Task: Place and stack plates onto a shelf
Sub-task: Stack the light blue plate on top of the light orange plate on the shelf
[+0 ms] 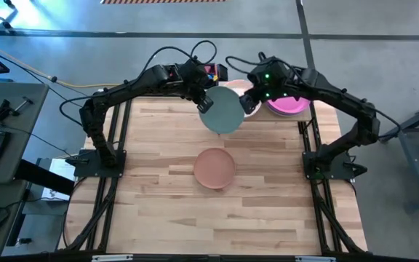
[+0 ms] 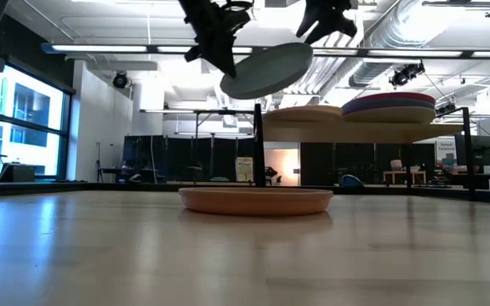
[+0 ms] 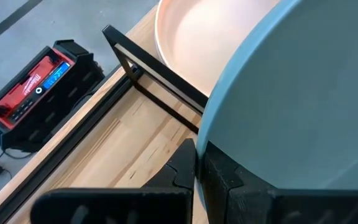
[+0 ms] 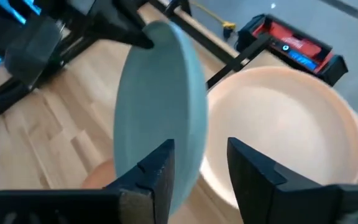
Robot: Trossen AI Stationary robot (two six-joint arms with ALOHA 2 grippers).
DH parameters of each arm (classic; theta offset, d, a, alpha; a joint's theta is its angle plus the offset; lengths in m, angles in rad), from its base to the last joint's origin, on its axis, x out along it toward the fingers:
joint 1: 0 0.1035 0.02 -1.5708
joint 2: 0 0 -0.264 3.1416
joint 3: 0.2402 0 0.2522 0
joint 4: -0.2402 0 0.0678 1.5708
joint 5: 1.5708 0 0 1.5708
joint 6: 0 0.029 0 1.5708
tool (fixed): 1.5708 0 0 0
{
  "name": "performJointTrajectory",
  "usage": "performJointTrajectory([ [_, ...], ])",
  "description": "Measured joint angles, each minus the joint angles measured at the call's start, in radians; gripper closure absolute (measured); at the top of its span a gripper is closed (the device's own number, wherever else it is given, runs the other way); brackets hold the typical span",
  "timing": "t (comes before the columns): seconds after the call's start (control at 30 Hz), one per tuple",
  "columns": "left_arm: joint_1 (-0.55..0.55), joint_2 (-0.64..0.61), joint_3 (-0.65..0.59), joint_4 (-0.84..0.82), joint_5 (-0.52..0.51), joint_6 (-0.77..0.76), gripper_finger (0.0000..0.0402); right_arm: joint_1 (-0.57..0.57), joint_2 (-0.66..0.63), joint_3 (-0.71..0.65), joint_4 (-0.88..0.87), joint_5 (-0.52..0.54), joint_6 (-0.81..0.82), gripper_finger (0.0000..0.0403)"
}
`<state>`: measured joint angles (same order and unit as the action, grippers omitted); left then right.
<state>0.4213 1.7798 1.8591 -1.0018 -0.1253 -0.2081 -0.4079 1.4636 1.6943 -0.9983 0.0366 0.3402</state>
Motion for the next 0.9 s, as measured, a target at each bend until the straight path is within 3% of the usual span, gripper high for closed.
performJointTrajectory([
  [0.6, -0.011, 0.000, 0.000, -0.057, -0.002, -0.008, 0.0401, 0.094, 0.104, 0.000, -0.061, 0.065, 0.105, 0.0284],
  [0.73, -0.013, 0.000, 0.000, -0.057, -0.002, -0.008, 0.0401, 0.094, 0.103, 0.000, -0.067, 0.064, 0.136, 0.0316],
  [0.9, -0.013, 0.000, 0.000, -0.057, 0.004, -0.008, 0.0395, 0.094, 0.101, 0.000, -0.091, 0.073, 0.160, 0.0388],
])
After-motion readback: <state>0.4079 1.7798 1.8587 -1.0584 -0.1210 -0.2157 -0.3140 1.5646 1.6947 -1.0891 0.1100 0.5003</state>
